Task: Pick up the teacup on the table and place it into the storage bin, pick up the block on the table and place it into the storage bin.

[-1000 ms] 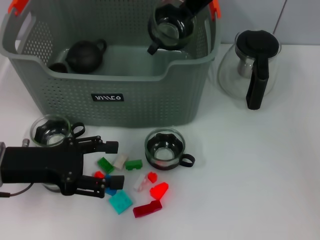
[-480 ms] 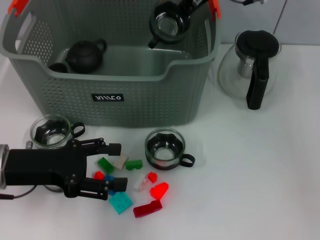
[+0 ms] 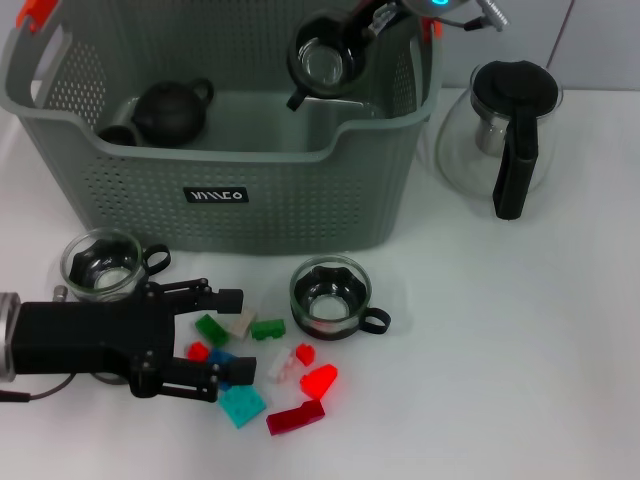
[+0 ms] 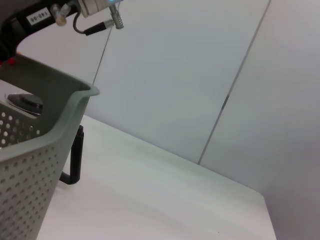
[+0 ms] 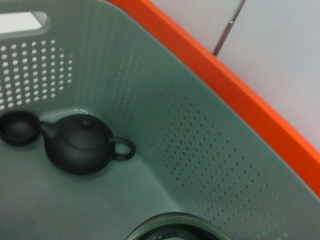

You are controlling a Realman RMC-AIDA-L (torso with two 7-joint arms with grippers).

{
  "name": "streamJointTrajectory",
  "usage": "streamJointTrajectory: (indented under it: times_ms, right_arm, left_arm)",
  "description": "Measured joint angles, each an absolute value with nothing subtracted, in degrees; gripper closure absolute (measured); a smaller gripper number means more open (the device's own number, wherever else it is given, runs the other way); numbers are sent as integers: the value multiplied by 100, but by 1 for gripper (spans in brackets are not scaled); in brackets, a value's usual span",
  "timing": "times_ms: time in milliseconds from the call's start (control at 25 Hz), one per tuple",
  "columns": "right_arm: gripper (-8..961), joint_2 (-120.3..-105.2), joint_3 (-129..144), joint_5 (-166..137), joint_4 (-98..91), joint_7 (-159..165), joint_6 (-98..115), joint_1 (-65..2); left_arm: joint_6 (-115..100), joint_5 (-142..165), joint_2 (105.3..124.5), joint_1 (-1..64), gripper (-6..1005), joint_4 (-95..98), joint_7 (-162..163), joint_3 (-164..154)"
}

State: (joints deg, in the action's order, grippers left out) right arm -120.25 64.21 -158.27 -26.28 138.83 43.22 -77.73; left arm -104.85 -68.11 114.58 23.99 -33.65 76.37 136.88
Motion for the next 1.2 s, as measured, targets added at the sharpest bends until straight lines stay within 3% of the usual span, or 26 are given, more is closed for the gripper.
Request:
streamJointTrajectory:
  times_ms: [1200]
  right_arm:
    - [896, -12059, 6741, -15659, -2145, 13175, 4259, -7840]
  left_arm:
    - [-10395, -6788, 11453, 2393, 73, -3135, 7488, 13685]
